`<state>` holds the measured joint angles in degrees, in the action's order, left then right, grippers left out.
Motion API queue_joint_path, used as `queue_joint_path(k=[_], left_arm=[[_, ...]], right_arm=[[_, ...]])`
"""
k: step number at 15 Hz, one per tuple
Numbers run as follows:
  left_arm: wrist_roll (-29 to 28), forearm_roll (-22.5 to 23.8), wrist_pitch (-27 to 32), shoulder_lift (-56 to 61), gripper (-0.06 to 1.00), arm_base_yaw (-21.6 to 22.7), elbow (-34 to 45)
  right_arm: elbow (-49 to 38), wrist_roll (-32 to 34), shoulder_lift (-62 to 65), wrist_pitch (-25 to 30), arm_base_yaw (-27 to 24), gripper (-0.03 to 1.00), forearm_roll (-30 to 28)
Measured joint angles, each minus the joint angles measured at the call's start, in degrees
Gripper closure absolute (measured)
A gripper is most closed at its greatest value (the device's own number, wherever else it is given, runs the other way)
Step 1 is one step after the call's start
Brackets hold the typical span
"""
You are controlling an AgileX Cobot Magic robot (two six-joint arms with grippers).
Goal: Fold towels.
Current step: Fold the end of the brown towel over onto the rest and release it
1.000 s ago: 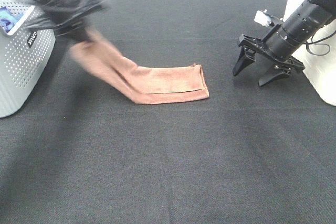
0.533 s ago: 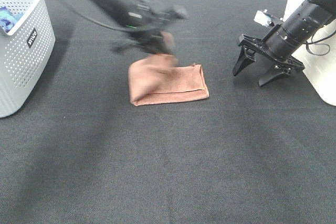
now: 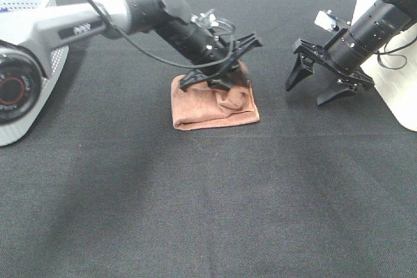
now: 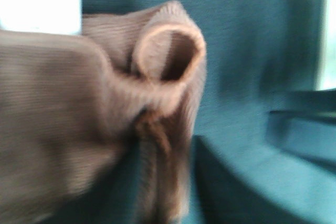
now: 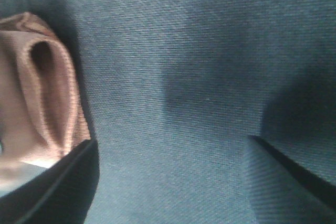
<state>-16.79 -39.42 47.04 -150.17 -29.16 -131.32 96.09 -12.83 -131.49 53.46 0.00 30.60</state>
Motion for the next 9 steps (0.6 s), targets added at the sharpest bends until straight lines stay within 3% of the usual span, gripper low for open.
queue_joint_path(k=[1,4,6,9], left_arm=[[0.11,-4.81,-1.32,0.00,0.37,0.00,-0.06],[6.82,-12.26,-3.27,0.46,0.31,0.46,-0.06],[14.44,-10.60,-2.98,3.27,0.30,3.55,-0.34],[17.48,-3.38,-0.86,6.93,0.30,8.77,-0.74]], right_arm=[[0.00,0.00,0.00,0.29,0.00,0.25,0.06],[0.00,-0.69,0.00,1.55,0.00,0.25,2.01],[0.00,-4.87,0.00,2.69,0.11,0.25,8.54],[0.00,-10.77,0.69,2.98,3.15,0.25,12.95]])
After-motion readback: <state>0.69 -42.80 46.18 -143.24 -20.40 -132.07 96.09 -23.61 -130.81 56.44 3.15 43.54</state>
